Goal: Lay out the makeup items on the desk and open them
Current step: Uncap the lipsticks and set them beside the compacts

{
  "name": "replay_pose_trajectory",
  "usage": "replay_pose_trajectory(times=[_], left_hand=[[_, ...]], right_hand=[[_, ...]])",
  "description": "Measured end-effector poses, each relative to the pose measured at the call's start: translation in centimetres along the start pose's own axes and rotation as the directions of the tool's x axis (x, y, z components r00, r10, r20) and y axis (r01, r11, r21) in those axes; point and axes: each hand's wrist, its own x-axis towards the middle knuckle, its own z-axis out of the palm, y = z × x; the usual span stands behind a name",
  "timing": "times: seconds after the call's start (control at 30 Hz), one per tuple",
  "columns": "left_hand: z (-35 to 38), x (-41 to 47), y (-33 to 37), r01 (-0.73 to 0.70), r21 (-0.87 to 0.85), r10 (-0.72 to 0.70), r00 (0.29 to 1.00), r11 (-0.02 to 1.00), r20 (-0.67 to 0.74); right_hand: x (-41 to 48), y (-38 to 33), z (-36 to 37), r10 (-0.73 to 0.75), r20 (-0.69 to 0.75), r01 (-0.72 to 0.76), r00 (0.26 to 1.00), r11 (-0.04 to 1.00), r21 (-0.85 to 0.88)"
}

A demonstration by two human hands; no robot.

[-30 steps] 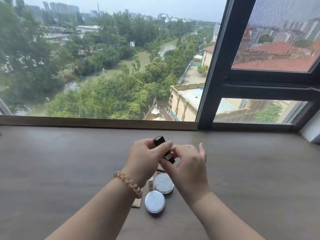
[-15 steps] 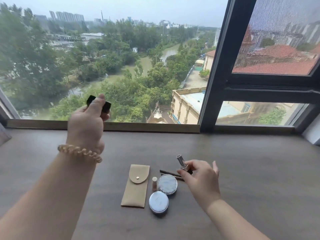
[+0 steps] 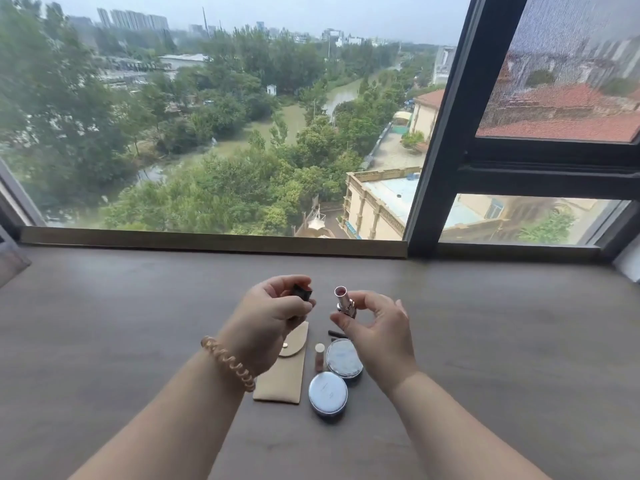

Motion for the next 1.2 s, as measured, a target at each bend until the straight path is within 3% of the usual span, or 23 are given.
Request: replay_pose_trajectory(times=[0.17,0.33,0.6,0.73,0.83,0.97,1.2], left_hand=[[-0.2,0.0,-1.7,-0.050,0.153,0.037,0.996,0.987,0.086],[-0.9,1.4,-4.5,-0.063,0.348,0.046,0.997,0.936,0.056],[1.7,3.0,-11.2,-0.061,0.684,0.010,0.997,0.727,0.079],[3.7,5.2,-14.6,-0.082,0.788,-0.004,0.994,0.610,0.107],[5.3,6.7,-16.5,-0.107,0.872,0.034,0.994,0.478,0.104],[7.3,8.8,-18.5,-0.131,0.918,0.043,0.991,0.375,0.123],[9.9,11.8,-21.7,-0.116,0.933,0.051,0.993,0.340,0.105]], right_hand=[[-0.6,0.4,0.7,-0.013,-0.020,0.014,1.000,1.000,0.022],[-0.8,2.0,0.5,0.065,0.009,-0.065,0.998,0.997,-0.037],[-3.7,10.4,-0.6,0.373,0.013,-0.349,0.928,0.879,-0.326],[-4.2,13.9,-2.1,0.454,0.024,-0.408,0.891,0.823,-0.395],[-3.7,16.3,-2.9,0.489,0.036,-0.423,0.871,0.788,-0.447],[-2.0,18.8,-3.6,0.505,0.055,-0.414,0.861,0.761,-0.500],[1.5,21.9,-3.7,0.478,0.134,-0.340,0.868,0.769,-0.542]])
